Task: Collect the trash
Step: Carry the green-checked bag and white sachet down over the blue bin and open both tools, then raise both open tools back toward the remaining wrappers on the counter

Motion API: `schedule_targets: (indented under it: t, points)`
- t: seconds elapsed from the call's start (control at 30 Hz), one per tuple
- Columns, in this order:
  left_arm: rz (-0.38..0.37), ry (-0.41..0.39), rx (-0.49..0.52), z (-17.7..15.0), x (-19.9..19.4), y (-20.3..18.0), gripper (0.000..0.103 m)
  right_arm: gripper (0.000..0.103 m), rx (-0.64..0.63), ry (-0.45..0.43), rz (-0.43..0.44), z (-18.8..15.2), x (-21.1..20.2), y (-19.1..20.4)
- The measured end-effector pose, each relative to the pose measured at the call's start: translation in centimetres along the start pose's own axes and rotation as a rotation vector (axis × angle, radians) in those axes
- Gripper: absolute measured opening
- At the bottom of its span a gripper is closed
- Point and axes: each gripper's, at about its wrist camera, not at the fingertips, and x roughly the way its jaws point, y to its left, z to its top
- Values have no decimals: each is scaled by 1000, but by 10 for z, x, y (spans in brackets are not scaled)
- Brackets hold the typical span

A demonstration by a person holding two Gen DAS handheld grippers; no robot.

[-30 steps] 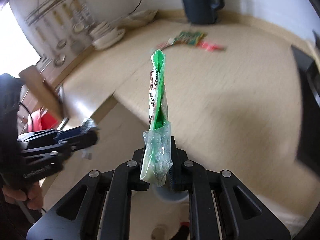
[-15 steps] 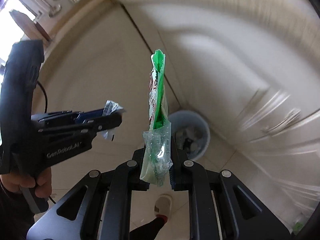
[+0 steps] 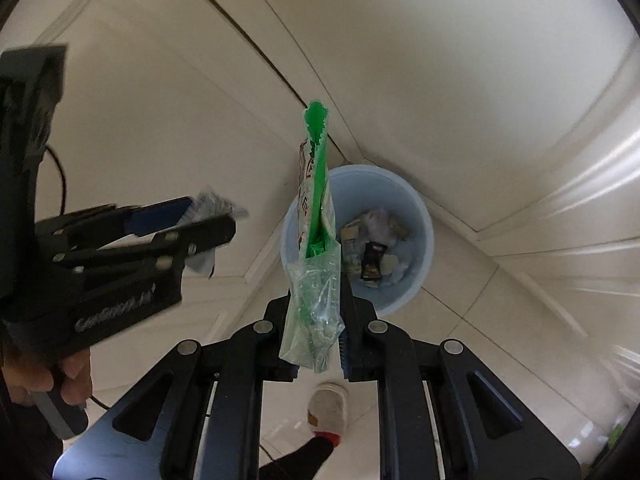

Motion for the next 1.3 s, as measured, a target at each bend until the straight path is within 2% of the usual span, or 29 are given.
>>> schedule_targets:
  t: [0.1,0.17,0.27,0.33,0.47,0.53,0.67,0.73,0.8,0.87,0.93,1.0,1.07,1.13,1.2,1.3]
  points:
    - [-39,5,-27,-3,-10,10,49,19,-3,12,-14,5,8,7]
    - [-43,-6,-30,20,-16,-7,49,22,-3,8,-12,10,7,10]
    - [-47,-26,-41,24,-35,-2,50,23,-7,0,-8,17,3,16]
    - [-37,-37,-52,26,-49,5,51,28,-9,-2,-15,18,-2,18]
    - [-31,-44,-65,17,-83,-5,54,31,-3,-17,-37,12,-27,28]
    - [-28,-70,-66,8,-113,-12,54,37,-6,-37,-56,7,-49,40]
    - [-34,-149,-78,-13,-186,-29,58,57,-12,-118,-129,-6,-118,64]
    - [-46,-200,-72,-22,-235,-36,61,61,-8,-170,-138,-14,-160,78]
    - [-36,-265,-62,-29,-291,-40,67,71,-34,-229,-196,-20,-209,98]
    - [-33,-339,-61,-34,-342,-42,73,86,-40,-290,-196,-22,-257,111]
    - [-26,-407,-71,-40,-393,-43,80,96,-39,-351,-228,-22,-308,128]
    - [-23,-477,-82,-49,-447,-46,85,97,-50,-420,-227,-23,-351,143]
    - [-10,-556,-78,-55,-498,-48,90,103,-55,-483,-247,-24,-391,156]
    - [-19,-618,-66,-64,-538,-53,98,103,-71,-554,-257,-27,-432,176]
    - [-9,-680,-56,-71,-577,-55,98,103,-85,-608,-266,-26,-456,192]
    - [7,-751,-59,-85,-616,-60,101,103,-105,-685,-276,-29,-484,210]
